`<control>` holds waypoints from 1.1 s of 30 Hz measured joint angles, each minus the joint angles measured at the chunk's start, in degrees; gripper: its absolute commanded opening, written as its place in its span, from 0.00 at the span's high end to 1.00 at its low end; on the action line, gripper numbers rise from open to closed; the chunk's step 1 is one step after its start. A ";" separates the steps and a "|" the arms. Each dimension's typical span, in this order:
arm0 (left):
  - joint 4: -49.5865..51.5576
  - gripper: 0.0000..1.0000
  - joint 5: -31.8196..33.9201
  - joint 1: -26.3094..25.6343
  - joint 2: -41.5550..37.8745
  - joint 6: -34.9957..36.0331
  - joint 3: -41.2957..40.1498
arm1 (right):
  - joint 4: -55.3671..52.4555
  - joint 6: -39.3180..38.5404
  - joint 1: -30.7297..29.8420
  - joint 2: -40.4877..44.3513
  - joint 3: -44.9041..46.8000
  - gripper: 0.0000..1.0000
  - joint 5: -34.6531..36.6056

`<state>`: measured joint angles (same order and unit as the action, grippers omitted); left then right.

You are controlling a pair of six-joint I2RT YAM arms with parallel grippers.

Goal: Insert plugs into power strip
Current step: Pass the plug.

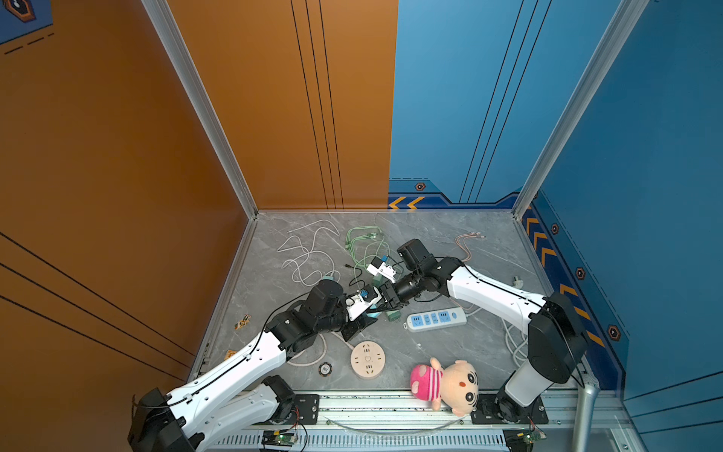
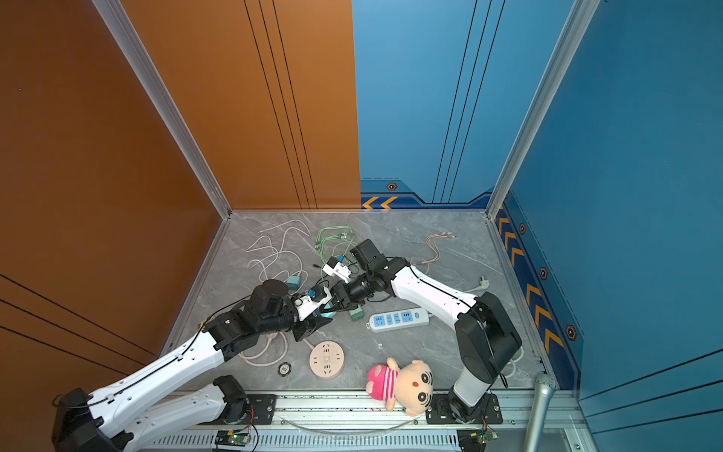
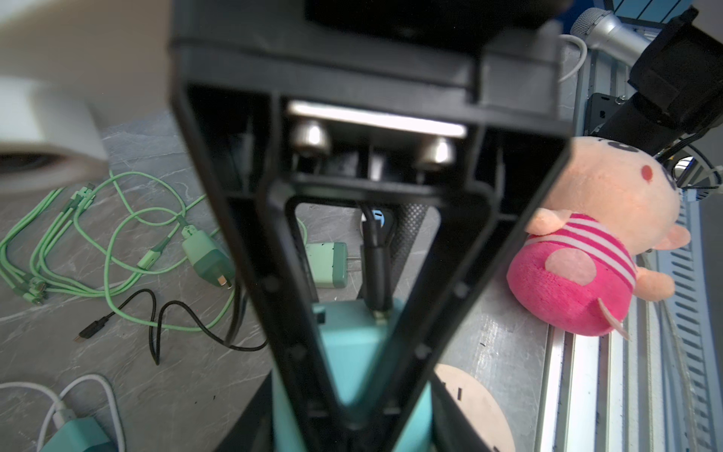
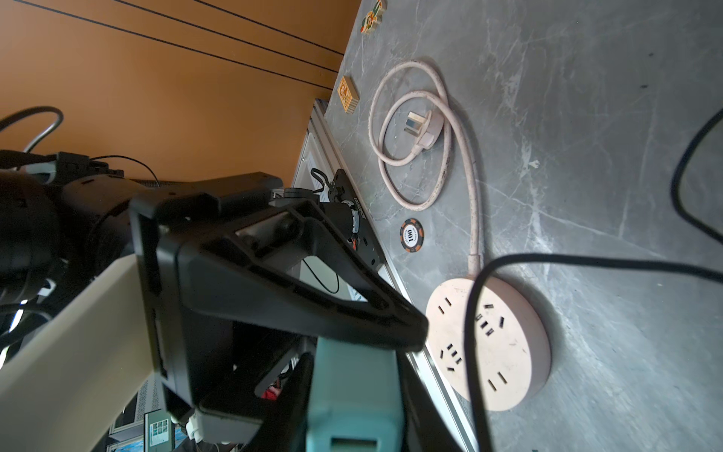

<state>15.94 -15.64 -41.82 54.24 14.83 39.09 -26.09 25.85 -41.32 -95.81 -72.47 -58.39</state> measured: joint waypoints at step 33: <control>1.14 0.61 3.19 -1.38 0.13 3.82 0.00 | -0.96 -4.13 -0.63 -0.52 0.22 0.66 -0.28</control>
<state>17.08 -12.45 -43.20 54.37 18.65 39.09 -27.05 21.71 -41.95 -96.33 -72.25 -58.67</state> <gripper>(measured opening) 0.451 0.342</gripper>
